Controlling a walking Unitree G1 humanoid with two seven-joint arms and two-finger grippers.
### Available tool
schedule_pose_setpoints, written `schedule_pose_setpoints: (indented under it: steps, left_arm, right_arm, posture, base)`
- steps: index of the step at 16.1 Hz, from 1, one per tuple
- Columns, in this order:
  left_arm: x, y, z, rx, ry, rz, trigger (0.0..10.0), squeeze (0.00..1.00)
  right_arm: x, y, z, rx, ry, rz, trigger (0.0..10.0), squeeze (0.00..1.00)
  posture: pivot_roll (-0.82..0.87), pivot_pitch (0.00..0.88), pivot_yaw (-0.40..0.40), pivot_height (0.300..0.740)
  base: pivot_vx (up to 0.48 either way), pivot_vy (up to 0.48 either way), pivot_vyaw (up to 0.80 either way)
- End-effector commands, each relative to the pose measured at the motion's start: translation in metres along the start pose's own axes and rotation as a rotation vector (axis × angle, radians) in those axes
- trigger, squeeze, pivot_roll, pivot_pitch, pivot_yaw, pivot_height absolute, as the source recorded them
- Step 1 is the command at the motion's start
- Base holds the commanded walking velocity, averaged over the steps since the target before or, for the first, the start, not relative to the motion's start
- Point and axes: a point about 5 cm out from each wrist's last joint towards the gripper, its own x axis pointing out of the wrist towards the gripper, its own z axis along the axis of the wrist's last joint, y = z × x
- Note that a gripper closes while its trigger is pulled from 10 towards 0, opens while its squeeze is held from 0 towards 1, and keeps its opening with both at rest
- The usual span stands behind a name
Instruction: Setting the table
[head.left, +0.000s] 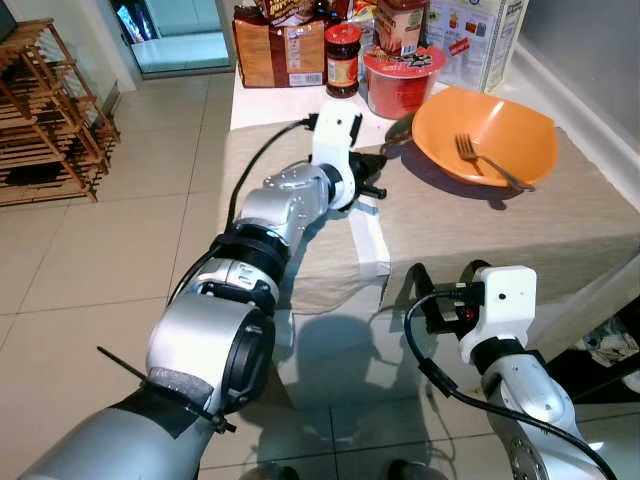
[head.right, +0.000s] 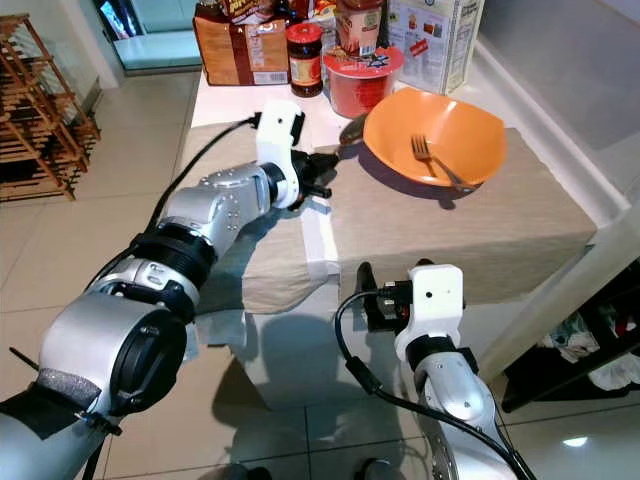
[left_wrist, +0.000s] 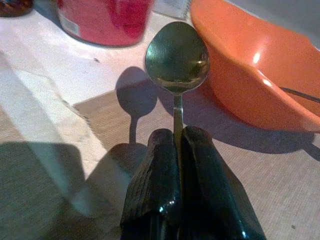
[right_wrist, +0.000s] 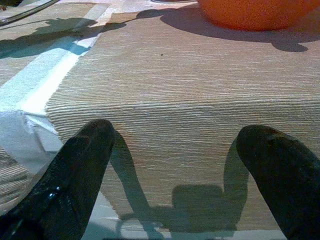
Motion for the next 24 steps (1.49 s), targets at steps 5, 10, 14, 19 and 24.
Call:
schedule_pose_setpoints:
  steps: [5, 10, 14, 19, 24]
  left_arm:
    - [-0.018, 0.038, -0.012, 0.109, -0.009, 0.2, 0.0, 0.0]
    - [-0.035, 0.055, -0.012, 0.121, -0.125, 0.31, 0.0, 0.0]
    - [-0.055, 0.061, -0.015, 0.079, -0.252, 0.314, 0.0, 0.0]
    - [-0.097, 0.056, -0.035, 0.199, -0.353, 0.37, 0.0, 0.0]
    - [-0.115, 0.034, -0.046, 0.156, -0.315, 0.301, 0.0, 0.0]
  right_arm:
    - [0.003, 0.001, 0.001, 0.002, -0.004, 0.011, 10.0, 0.0]
    - [0.004, -0.001, 0.001, -0.006, -0.015, -0.003, 10.0, 0.0]
    - [0.007, -0.006, 0.002, -0.044, -0.052, -0.044, 10.0, 0.0]
    - [0.011, -0.012, 0.01, -0.054, -0.165, -0.108, 10.0, 0.0]
    - [0.011, -0.02, 0.015, -0.063, -0.237, -0.151, 10.0, 0.0]
  posture:
    - [-0.14, 0.053, 0.068, 0.74]
    - [-0.14, 0.051, 0.068, 0.74]
    - [-0.12, 0.037, 0.065, 0.74]
    - [-0.1, 0.009, 0.05, 0.74]
    - [-0.08, 0.0, 0.034, 0.74]
  base:
    - [0.0, 0.0, 0.0]
    - [0.0, 0.0, 0.0]
    - [0.0, 0.0, 0.0]
    - [0.0, 0.0, 0.0]
    - [0.0, 0.0, 0.0]
